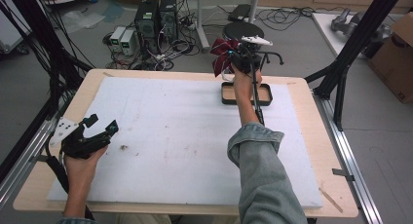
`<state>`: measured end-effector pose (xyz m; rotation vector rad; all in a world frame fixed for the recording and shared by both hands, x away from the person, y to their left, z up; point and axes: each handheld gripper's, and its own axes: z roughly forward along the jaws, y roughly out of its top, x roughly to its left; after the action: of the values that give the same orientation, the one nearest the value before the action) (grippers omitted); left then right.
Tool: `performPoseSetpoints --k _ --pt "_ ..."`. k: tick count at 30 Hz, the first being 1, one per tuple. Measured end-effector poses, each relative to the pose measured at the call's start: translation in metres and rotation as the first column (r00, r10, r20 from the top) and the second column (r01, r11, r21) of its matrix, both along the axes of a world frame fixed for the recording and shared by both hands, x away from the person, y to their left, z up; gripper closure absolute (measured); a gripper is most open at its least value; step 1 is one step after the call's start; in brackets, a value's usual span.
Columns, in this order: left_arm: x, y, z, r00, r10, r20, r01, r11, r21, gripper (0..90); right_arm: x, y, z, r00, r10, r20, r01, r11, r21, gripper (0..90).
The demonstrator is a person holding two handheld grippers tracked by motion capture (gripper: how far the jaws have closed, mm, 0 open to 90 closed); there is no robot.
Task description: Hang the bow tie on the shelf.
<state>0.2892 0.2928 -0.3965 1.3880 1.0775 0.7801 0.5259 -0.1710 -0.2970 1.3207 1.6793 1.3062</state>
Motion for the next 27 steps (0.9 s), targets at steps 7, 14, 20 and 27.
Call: performPoseSetpoints --k 7,14,20,27 --pt "-0.001 0.002 0.0 1.0 0.004 0.001 -0.004 1.0 -0.004 20.4 0.001 -0.007 -0.001 0.9998 -0.015 -0.014 0.015 1.0 0.02 70.4" --pt "0.0 0.0 0.001 1.0 -0.002 0.003 0.002 1.0 -0.003 20.3 0.001 -0.009 -0.001 0.9994 -0.028 -0.018 0.028 0.999 0.017 65.4" --pt "-0.001 0.001 0.001 1.0 0.001 0.005 -0.001 1.0 -0.008 20.3 -0.004 -0.013 0.005 0.9995 -0.029 0.012 0.029 0.998 0.047 55.5" --pt "-0.002 0.0 0.003 0.9999 -0.005 0.01 0.005 1.0 -0.007 20.3 -0.01 -0.023 0.012 0.9993 -0.033 0.019 0.031 0.995 0.095 45.0"
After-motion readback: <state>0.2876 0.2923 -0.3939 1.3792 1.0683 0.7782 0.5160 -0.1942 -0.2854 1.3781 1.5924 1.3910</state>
